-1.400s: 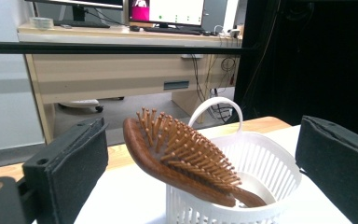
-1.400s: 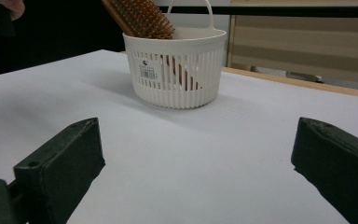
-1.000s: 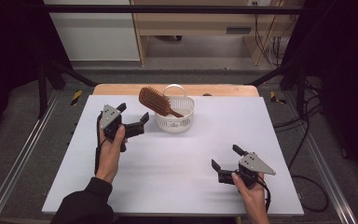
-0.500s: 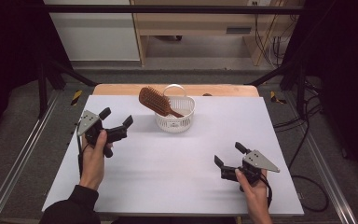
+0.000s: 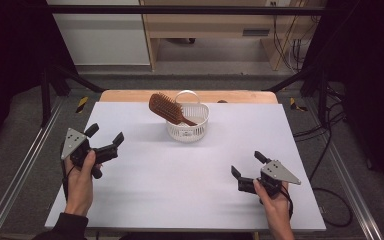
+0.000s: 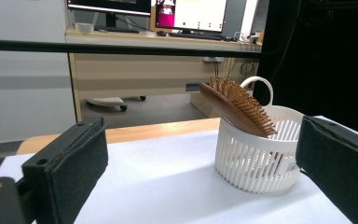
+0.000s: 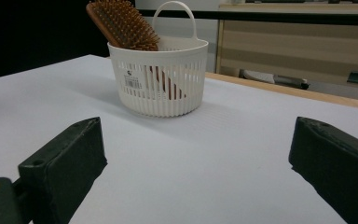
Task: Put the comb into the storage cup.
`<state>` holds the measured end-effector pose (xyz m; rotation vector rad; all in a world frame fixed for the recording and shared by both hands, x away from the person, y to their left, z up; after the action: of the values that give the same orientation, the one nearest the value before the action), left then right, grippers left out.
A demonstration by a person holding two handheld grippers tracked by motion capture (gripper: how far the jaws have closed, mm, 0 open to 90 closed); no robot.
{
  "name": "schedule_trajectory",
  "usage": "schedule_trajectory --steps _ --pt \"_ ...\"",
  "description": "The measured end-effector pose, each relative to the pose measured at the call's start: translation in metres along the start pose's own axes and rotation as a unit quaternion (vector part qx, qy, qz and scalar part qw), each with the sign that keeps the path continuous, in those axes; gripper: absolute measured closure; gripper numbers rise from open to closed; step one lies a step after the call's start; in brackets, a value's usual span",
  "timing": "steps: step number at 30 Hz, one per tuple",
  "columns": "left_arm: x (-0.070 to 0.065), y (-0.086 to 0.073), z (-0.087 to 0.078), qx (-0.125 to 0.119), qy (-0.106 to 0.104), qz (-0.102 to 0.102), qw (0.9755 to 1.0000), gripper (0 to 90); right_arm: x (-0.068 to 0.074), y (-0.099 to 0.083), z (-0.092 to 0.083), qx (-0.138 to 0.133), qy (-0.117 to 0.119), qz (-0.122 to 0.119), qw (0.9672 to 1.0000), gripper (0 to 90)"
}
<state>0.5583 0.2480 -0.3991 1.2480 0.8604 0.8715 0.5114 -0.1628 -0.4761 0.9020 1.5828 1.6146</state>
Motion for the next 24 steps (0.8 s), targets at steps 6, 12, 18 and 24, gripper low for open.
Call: schedule_trajectory --steps 6,12,18,24 --pt "0.004 0.003 -0.015 -0.004 0.000 0.011 0.9999 2.4 0.001 0.007 -0.002 -0.014 0.000 -0.017 0.9998 3.8" --pt "0.003 -0.010 -0.032 -0.003 -0.003 0.018 0.9998 2.4 -0.006 0.012 -0.011 -0.022 -0.009 -0.017 0.9996 3.6" --pt "0.001 -0.018 -0.045 -0.001 -0.011 0.025 0.9996 2.4 -0.018 0.015 -0.018 -0.027 -0.019 -0.019 0.9993 3.5" --pt "0.003 -0.021 -0.055 -0.002 -0.014 0.025 0.9996 2.4 -0.027 0.013 -0.025 -0.028 -0.027 -0.017 0.9991 3.4"
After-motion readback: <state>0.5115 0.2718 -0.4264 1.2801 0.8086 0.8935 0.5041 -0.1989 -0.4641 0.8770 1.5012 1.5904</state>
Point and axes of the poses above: each handheld gripper's, and its own axes: z roughly forward along the jaws, y roughly out of its top, x roughly to its left, the point moved 10 cm from there along z, roughly forward along the jaws, and after that the axes turned 11 degrees about -x, right-handed, at the moved point
